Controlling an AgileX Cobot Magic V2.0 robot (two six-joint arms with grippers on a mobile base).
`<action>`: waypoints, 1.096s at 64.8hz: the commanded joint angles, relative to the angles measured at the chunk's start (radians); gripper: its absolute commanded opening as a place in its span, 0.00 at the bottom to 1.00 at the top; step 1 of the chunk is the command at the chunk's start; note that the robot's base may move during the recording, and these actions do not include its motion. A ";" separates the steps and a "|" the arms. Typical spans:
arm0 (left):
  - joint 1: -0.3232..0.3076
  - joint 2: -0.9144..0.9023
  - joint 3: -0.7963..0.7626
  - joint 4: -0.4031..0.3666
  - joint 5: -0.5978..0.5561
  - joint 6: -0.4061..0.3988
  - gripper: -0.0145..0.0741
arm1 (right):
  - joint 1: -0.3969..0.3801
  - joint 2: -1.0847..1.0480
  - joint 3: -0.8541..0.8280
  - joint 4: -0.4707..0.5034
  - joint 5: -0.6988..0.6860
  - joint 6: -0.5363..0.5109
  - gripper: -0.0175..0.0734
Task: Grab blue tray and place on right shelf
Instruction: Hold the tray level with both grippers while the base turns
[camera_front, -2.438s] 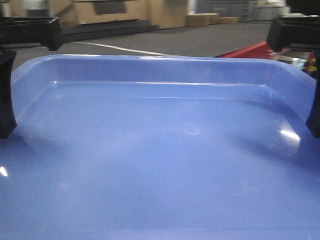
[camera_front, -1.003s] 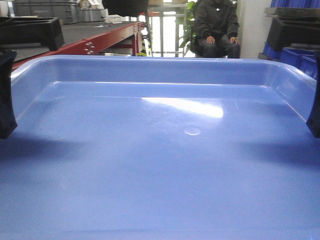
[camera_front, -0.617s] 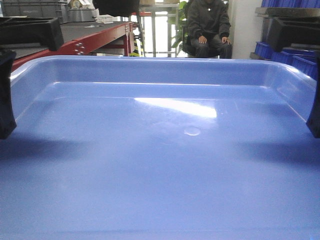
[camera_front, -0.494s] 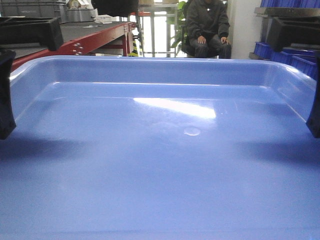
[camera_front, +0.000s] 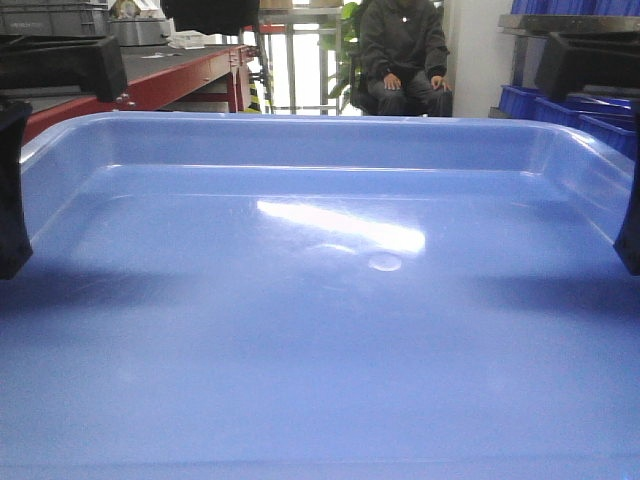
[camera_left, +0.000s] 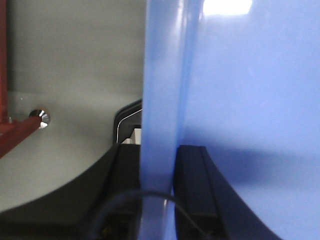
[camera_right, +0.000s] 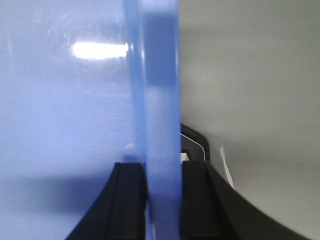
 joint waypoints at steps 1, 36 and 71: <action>-0.007 -0.030 -0.023 0.019 0.015 -0.023 0.19 | -0.001 -0.024 -0.028 -0.024 -0.016 0.011 0.43; -0.007 -0.030 -0.023 0.019 0.015 -0.023 0.19 | -0.001 -0.024 -0.028 -0.024 -0.016 0.011 0.43; -0.007 -0.030 -0.023 0.019 0.015 -0.023 0.19 | -0.001 -0.024 -0.028 -0.024 -0.016 0.011 0.43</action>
